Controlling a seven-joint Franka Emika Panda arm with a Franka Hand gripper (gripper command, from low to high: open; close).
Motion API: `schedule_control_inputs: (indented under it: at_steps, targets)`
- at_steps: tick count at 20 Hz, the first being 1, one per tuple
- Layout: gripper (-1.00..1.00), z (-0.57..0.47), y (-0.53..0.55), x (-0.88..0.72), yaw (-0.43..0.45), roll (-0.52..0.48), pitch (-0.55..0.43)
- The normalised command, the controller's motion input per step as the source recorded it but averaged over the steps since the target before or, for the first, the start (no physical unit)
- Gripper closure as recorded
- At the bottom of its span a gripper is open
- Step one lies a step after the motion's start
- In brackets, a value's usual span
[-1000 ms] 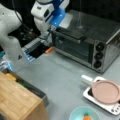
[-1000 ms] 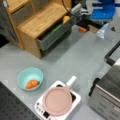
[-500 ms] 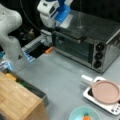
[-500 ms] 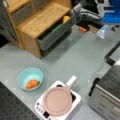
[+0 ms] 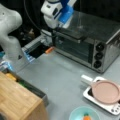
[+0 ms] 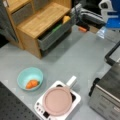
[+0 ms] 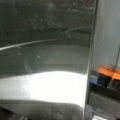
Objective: Open the microwave oven door. Pull out the microwave oven tray. Pick up the bowl. Place the bowl on the microwave tray.
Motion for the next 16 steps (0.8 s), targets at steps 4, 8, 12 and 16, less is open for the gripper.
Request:
schedule_control_inputs:
  at_steps: [4, 8, 12, 16]
  targets:
    - [-1.0, -0.29, 0.29, -0.06, -0.228, 0.12, -0.107]
    - [-1.0, -0.23, 0.21, -0.05, -0.194, 0.11, -0.101]
    - [-1.0, -0.18, 0.13, -0.03, -0.174, 0.11, -0.1]
    - [-1.0, -0.18, 0.06, -0.02, -0.127, 0.144, -0.083]
